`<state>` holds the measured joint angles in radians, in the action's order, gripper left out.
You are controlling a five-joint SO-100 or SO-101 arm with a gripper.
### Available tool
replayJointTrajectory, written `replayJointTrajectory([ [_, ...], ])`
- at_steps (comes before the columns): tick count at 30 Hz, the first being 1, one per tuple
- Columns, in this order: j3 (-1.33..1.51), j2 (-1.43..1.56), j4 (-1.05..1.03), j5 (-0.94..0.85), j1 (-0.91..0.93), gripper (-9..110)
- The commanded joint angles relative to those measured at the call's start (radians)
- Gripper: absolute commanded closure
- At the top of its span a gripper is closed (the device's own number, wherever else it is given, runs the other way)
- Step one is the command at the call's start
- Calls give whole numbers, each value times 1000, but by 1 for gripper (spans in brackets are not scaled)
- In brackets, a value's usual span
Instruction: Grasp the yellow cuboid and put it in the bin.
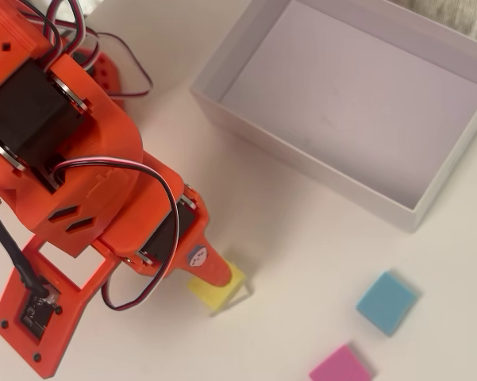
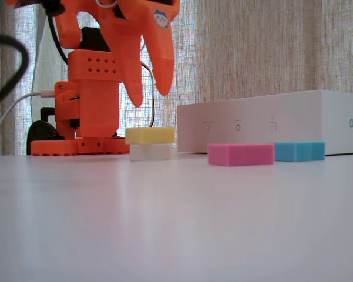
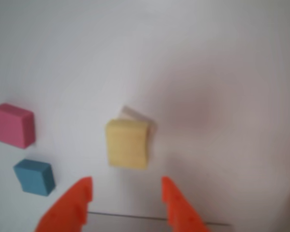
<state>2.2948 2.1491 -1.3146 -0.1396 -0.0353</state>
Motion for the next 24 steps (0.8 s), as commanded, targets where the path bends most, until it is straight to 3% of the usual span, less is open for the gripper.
replayJointTrajectory([
  [1,5,-8,23,-21,23,85],
  [24,35,-78,109,-58,52,83],
])
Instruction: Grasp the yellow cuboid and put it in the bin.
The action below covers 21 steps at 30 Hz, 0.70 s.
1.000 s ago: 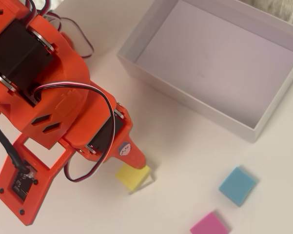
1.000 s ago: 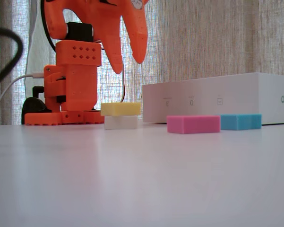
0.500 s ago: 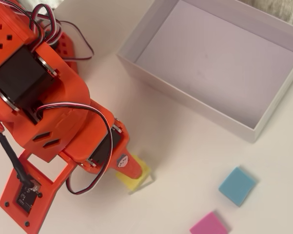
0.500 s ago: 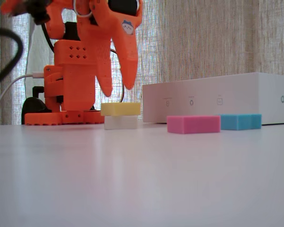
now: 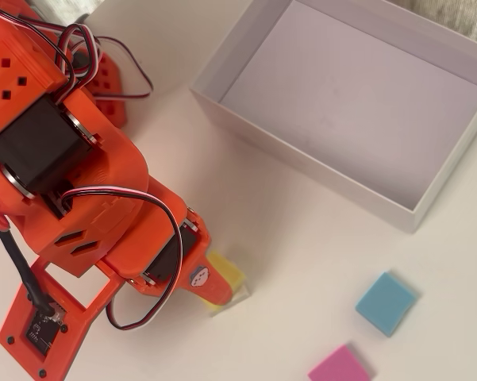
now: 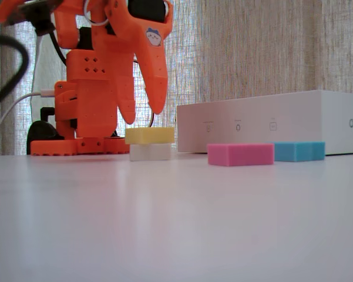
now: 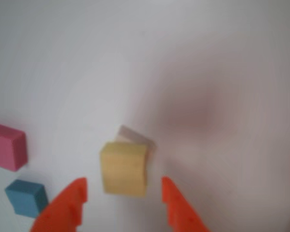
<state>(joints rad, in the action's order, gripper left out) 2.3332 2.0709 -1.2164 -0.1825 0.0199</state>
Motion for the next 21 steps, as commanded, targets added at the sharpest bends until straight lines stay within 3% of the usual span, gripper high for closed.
replayJointTrajectory([
  [1,-2,-3,15,-17,-3,83],
  [21,18,-60,89,-21,-14,83],
])
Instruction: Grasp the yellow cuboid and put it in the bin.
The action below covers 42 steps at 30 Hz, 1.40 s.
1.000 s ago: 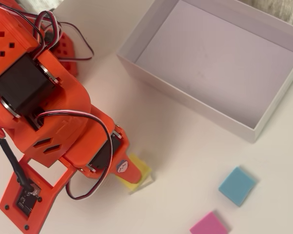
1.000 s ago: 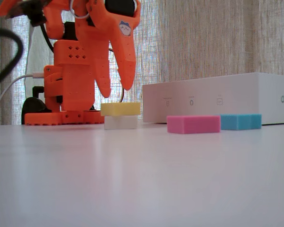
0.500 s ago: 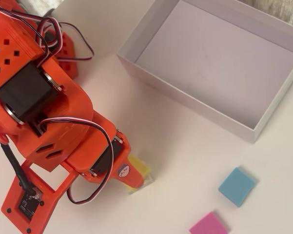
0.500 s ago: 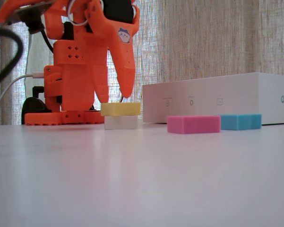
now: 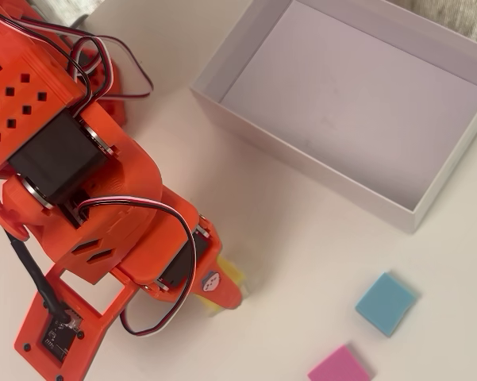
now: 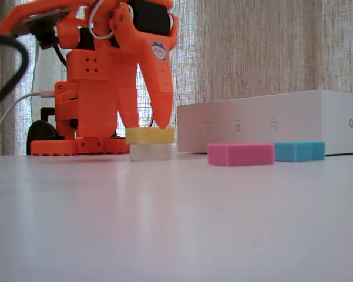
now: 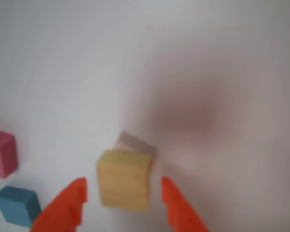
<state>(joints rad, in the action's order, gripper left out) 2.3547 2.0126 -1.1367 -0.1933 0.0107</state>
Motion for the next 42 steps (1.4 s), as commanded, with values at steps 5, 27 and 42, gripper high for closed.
replayJointTrajectory([
  [5,2,-6,29,-11,-6,83],
  [27,18,18,54,-11,-8,88],
  [42,29,31,75,-11,-8,95],
])
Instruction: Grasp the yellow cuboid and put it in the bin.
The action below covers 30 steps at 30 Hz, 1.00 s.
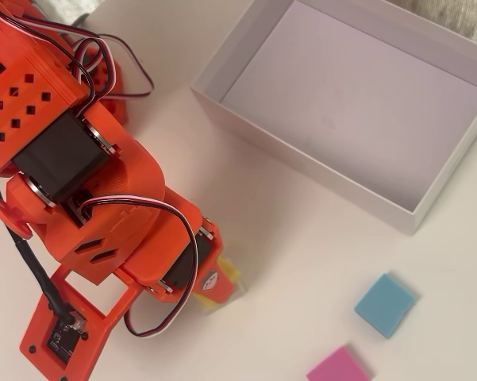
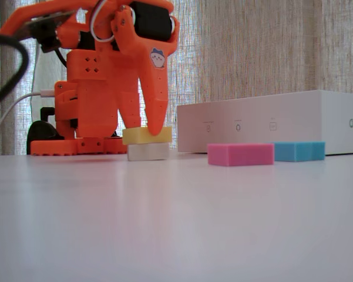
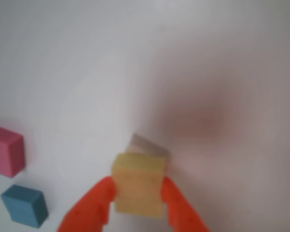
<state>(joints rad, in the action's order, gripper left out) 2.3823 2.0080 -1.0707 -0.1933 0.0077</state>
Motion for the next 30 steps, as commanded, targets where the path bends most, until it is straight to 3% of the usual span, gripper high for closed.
replayJointTrajectory([
  [1,2,35,11,-11,-5,96],
  [9,2,41,35,-14,-3,110],
  [18,-20,126,9,-14,23,110],
  [30,-163,512,-44,-25,-61,110],
])
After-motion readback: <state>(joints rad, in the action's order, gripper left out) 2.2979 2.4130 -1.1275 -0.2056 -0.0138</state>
